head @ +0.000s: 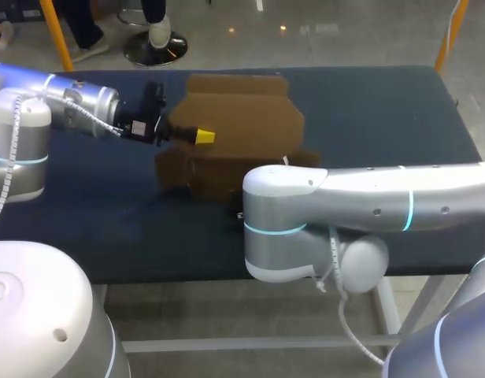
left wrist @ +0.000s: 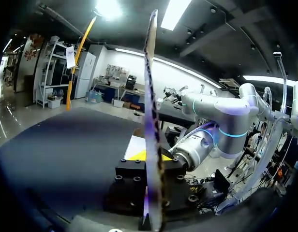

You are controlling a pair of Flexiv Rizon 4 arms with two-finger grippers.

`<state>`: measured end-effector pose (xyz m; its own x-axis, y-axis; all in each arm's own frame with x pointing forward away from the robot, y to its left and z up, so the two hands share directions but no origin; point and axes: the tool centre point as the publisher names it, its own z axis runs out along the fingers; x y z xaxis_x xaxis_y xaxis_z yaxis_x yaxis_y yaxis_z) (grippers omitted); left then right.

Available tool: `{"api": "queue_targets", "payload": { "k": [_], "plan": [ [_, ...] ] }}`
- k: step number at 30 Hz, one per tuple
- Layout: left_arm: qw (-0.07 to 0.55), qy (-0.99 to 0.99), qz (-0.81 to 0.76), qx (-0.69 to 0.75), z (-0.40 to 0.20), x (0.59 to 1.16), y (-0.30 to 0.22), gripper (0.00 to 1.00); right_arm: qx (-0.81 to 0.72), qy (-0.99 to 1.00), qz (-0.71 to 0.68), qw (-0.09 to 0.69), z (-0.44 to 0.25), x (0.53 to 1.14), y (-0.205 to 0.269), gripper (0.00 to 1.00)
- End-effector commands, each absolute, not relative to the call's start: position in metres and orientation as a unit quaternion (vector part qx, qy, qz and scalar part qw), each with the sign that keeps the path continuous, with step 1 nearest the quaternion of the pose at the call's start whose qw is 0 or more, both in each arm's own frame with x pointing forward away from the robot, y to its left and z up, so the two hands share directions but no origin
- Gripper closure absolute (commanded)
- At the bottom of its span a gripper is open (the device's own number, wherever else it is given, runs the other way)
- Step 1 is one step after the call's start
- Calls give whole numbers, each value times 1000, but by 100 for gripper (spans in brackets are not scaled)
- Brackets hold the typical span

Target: Assemble the packaging by folding the flat box into shape, placing the metal phone stand inside, and closing the box properly

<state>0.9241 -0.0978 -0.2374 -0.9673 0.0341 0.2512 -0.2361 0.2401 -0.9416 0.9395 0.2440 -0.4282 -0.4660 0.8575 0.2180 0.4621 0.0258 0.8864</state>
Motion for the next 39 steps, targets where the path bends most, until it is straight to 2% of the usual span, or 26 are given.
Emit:
{"api": "queue_targets", "payload": {
  "k": [1, 39],
  "plan": [
    [115, -779, 613, 63, -243, 928, -97, 100, 480, 688, 507, 198, -433, 940, 249, 100],
    [108, -793, 597, 56, -242, 921, -97, 100, 480, 688, 507, 198, -433, 940, 249, 100]
  ]
}}
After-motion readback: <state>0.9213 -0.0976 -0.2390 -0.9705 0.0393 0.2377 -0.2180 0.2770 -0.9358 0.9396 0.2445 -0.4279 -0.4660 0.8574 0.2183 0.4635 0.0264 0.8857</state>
